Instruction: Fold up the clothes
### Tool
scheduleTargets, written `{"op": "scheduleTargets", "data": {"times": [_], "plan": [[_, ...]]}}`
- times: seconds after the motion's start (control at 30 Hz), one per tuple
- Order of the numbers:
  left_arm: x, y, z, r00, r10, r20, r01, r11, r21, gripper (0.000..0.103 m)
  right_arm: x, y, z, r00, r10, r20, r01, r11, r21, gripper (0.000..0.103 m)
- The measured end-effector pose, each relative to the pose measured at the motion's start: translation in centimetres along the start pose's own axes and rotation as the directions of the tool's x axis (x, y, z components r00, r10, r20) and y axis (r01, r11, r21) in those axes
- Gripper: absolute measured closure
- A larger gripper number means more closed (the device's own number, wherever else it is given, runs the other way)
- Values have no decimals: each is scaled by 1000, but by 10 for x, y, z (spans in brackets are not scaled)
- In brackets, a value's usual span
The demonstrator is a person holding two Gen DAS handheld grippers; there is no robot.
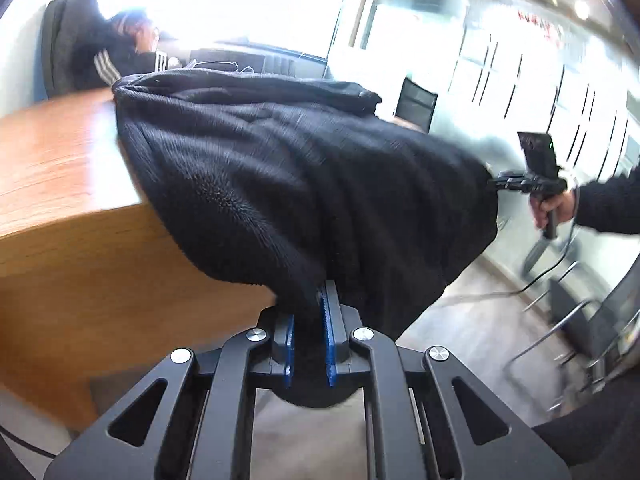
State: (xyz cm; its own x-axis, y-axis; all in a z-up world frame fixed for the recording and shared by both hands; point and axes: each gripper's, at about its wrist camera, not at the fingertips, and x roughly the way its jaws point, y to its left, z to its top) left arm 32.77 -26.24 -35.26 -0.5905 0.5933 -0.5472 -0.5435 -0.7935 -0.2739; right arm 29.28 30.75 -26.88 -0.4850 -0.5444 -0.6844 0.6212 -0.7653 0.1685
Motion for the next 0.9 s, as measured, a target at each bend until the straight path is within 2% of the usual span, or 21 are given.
{"op": "scheduleTargets", "data": {"times": [0.1,0.2,0.4,0.43,0.53,0.6,0.63,0.73,0.77,0.87,0.9], "plan": [[-43,-1,24,999,-35,12,36,997,-73,93,-35,14,25,999,35,-3,-34,999,13,91],[-93,5,72,994,-43,97,59,985,-162,93,-64,24,59,994,106,20,-107,993,42,91],[-130,41,177,975,-16,223,97,930,-355,93,-93,8,129,964,221,149,-246,953,175,91],[-127,47,192,978,-3,210,82,926,-368,93,-93,3,141,959,229,170,-260,947,190,91],[-107,44,205,994,48,103,-11,945,-328,93,-75,-4,174,962,225,157,-254,947,196,91],[-89,37,188,997,66,28,-54,943,-327,90,-64,-8,188,969,217,121,-237,954,185,91],[-79,34,169,998,62,-19,-65,939,-336,89,-60,-11,192,972,213,102,-229,956,183,91],[-36,15,105,980,69,-185,-122,948,-294,86,-56,-16,186,975,212,65,-221,955,196,91],[-28,13,86,975,69,-212,-130,949,-288,83,-57,-16,181,976,210,55,-216,956,200,91],[-3,18,34,964,60,-260,-134,951,-279,62,-63,-15,164,981,190,23,-190,955,228,91],[3,23,24,964,52,-259,-124,956,-268,58,-65,-13,160,984,180,10,-177,955,236,91]]}}
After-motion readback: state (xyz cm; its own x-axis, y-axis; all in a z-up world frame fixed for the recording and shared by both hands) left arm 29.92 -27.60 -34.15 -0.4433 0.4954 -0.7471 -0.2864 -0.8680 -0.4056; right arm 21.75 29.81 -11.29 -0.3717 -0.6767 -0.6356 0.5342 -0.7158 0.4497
